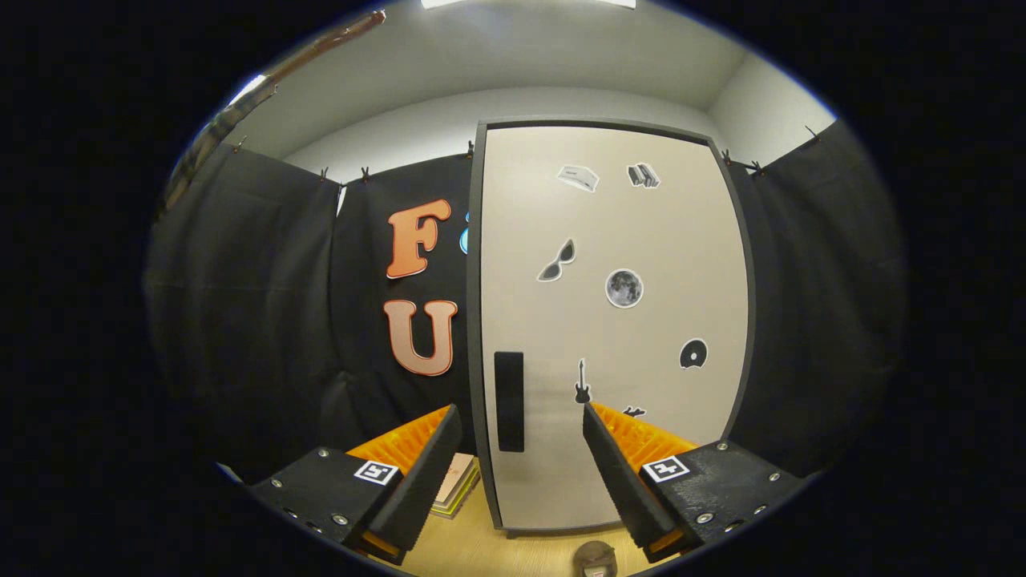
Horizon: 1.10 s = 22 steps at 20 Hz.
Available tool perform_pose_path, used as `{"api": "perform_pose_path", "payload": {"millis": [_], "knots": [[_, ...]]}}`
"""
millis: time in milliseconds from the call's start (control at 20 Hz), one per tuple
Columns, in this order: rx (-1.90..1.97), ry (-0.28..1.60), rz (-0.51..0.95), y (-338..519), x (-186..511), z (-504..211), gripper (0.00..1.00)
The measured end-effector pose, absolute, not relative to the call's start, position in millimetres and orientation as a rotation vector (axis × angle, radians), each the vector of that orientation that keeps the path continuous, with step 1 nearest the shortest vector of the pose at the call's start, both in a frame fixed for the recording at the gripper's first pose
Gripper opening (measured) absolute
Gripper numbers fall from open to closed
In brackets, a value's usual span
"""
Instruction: Open the shoe cabinet door, grab the shoes and put them into the shoe cabinet, then close the shoe cabinet door.
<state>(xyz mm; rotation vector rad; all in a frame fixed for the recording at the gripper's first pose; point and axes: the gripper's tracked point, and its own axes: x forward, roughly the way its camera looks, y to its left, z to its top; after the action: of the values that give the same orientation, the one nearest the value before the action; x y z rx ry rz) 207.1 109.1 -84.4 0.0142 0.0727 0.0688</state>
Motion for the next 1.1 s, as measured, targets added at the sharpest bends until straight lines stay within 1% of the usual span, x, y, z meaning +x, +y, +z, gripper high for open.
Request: {"api": "perform_pose_path", "payload": {"millis": [600,800,1100], "knots": [[0.003,0.094,0.098,128.9,281.7,-119.4,0.92],[0.012,0.103,0.105,134.8,299.1,-130.5,0.81],[0.007,0.105,0.098,136.4,316.7,-138.2,0.70]]}}
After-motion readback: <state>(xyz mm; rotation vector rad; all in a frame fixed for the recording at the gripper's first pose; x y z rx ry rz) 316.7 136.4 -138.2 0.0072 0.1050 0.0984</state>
